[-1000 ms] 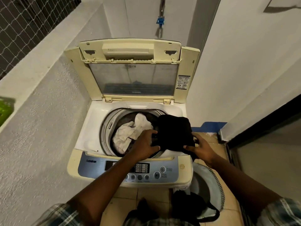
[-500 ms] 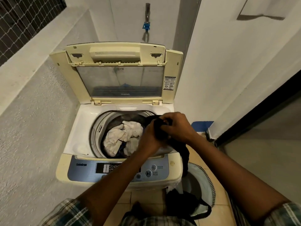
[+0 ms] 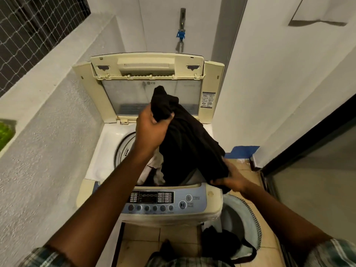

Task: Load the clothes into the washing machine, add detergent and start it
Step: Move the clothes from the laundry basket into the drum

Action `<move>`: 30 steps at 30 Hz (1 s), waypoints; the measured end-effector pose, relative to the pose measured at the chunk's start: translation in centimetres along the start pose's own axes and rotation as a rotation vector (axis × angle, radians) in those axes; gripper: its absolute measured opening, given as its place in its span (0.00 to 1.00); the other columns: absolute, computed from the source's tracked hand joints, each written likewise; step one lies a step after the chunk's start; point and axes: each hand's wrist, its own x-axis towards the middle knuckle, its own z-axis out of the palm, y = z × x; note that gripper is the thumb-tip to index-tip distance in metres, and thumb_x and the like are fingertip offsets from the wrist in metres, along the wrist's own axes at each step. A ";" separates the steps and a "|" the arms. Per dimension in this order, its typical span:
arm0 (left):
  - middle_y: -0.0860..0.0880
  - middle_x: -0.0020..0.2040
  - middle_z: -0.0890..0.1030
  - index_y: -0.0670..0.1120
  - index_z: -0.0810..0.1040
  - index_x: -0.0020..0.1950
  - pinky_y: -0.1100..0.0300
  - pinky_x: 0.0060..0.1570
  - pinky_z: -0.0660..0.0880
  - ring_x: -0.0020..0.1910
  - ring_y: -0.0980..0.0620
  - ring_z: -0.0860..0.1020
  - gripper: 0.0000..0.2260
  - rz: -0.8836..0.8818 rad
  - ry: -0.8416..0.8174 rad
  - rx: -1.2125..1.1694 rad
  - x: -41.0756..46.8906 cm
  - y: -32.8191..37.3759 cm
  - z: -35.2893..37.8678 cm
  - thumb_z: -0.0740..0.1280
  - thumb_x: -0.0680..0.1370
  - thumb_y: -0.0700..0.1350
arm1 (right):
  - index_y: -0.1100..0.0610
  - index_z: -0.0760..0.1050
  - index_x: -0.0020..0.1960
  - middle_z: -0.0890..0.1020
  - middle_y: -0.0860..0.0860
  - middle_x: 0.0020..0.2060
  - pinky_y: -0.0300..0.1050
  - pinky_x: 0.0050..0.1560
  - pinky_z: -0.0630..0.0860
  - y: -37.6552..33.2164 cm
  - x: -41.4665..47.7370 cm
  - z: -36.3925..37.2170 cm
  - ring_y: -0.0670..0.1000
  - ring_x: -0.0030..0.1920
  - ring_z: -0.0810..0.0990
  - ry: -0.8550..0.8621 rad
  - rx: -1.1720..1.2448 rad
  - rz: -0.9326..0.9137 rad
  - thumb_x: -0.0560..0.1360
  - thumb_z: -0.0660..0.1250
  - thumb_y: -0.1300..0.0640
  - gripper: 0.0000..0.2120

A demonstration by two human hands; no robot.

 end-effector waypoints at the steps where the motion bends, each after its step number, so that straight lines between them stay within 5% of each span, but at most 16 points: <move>1: 0.50 0.56 0.86 0.46 0.81 0.62 0.43 0.61 0.81 0.57 0.49 0.84 0.17 -0.009 0.008 -0.024 0.1 0.4 -0.4 0.77 0.74 0.45 | 0.41 0.63 0.77 0.74 0.46 0.70 0.54 0.63 0.79 0.9 0.1 0.8 0.54 0.69 0.74 0.004 0.049 0.067 0.64 0.84 0.42 0.48; 3: 0.48 0.58 0.86 0.44 0.81 0.63 0.44 0.62 0.80 0.58 0.49 0.84 0.18 0.003 0.012 -0.033 0.2 1.0 -1.1 0.77 0.75 0.44 | 0.46 0.73 0.69 0.80 0.51 0.61 0.48 0.45 0.81 1.8 0.8 1.8 0.54 0.56 0.80 0.077 0.228 0.146 0.74 0.78 0.50 0.26; 6: 0.47 0.59 0.86 0.43 0.81 0.64 0.46 0.63 0.80 0.58 0.49 0.84 0.18 0.006 0.050 -0.061 0.4 0.9 -2.2 0.77 0.75 0.43 | 0.55 0.79 0.51 0.84 0.62 0.47 0.50 0.42 0.79 0.2 1.6 0.9 0.59 0.46 0.81 0.371 0.328 0.108 0.80 0.69 0.61 0.02; 12: 0.49 0.58 0.86 0.47 0.82 0.64 0.45 0.63 0.80 0.58 0.49 0.85 0.24 -0.051 0.138 -0.017 1.3 -1.6 -4.9 0.77 0.70 0.54 | 0.54 0.79 0.53 0.83 0.54 0.48 0.57 0.58 0.81 -9.6 0.3 -2.4 0.57 0.53 0.83 0.542 0.335 -0.129 0.80 0.64 0.60 0.06; 21: 0.48 0.56 0.85 0.49 0.81 0.62 0.43 0.63 0.79 0.58 0.46 0.83 0.17 -0.165 0.106 0.154 0.1 -5.8 -5.5 0.76 0.74 0.47 | 0.54 0.81 0.47 0.83 0.46 0.36 0.39 0.44 0.79 -20.2 0.9 2.7 0.43 0.39 0.82 0.195 0.328 -0.413 0.77 0.66 0.70 0.12; 30: 0.50 0.61 0.82 0.48 0.77 0.68 0.57 0.61 0.74 0.58 0.52 0.78 0.24 -0.251 -0.055 0.352 -1.3 -10.1 -5.7 0.77 0.74 0.40 | 0.55 0.79 0.63 0.82 0.53 0.59 0.55 0.67 0.78 -16.0 3.0 6.7 0.54 0.61 0.81 -0.059 0.119 -0.327 0.78 0.71 0.63 0.14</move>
